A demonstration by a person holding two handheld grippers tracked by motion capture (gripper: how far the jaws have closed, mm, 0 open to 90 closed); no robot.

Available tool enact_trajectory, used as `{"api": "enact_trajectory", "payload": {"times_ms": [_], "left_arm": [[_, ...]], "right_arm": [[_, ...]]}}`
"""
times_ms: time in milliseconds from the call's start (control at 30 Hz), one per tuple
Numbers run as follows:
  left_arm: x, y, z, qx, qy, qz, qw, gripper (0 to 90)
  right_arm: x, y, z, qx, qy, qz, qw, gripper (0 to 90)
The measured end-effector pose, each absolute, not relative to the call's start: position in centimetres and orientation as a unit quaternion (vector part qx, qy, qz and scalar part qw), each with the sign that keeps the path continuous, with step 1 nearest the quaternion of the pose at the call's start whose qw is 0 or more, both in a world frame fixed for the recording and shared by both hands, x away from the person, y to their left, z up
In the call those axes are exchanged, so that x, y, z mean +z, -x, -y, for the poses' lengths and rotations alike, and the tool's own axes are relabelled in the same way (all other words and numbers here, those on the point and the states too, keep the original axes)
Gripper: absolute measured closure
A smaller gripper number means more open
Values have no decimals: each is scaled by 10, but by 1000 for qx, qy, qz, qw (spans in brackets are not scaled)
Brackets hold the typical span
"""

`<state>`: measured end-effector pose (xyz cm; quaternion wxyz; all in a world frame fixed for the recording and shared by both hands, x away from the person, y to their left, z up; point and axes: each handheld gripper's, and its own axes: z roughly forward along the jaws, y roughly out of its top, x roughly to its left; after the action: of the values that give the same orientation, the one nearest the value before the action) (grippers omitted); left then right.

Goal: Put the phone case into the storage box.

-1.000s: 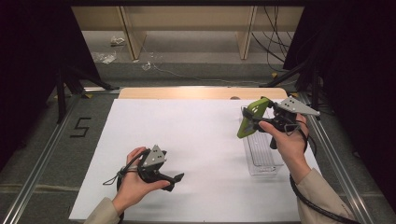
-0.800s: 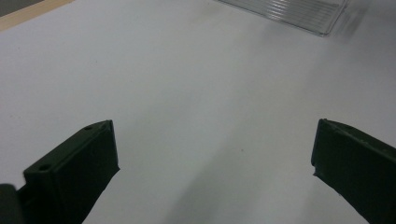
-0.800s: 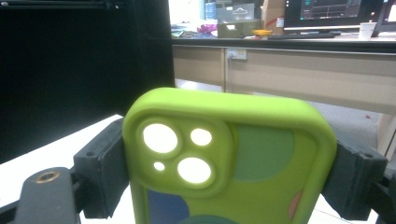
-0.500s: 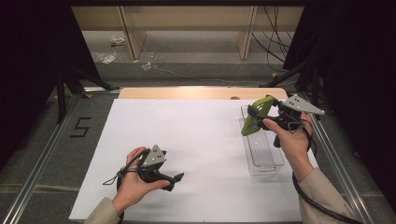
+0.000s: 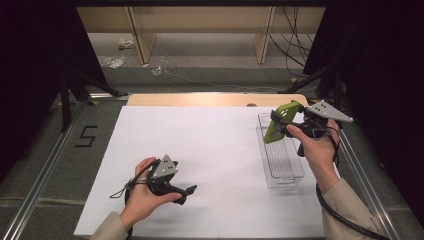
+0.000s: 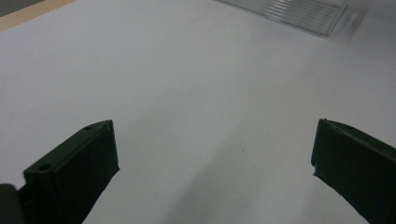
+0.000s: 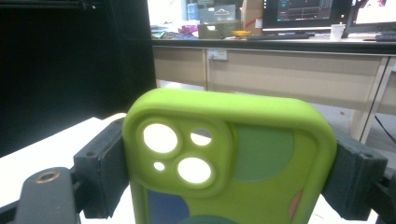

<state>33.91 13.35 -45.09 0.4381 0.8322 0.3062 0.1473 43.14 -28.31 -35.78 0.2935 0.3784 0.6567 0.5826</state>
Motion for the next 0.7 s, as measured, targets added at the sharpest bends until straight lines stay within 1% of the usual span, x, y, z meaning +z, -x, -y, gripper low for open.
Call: {"api": "enact_trajectory", "payload": {"times_ms": [700], "left_arm": [[-451, -340, -134, 149, -830, -309, 441, 1]], "right_arm": [[-362, -437, 292, 567, -392, -658, 303, 166]]}}
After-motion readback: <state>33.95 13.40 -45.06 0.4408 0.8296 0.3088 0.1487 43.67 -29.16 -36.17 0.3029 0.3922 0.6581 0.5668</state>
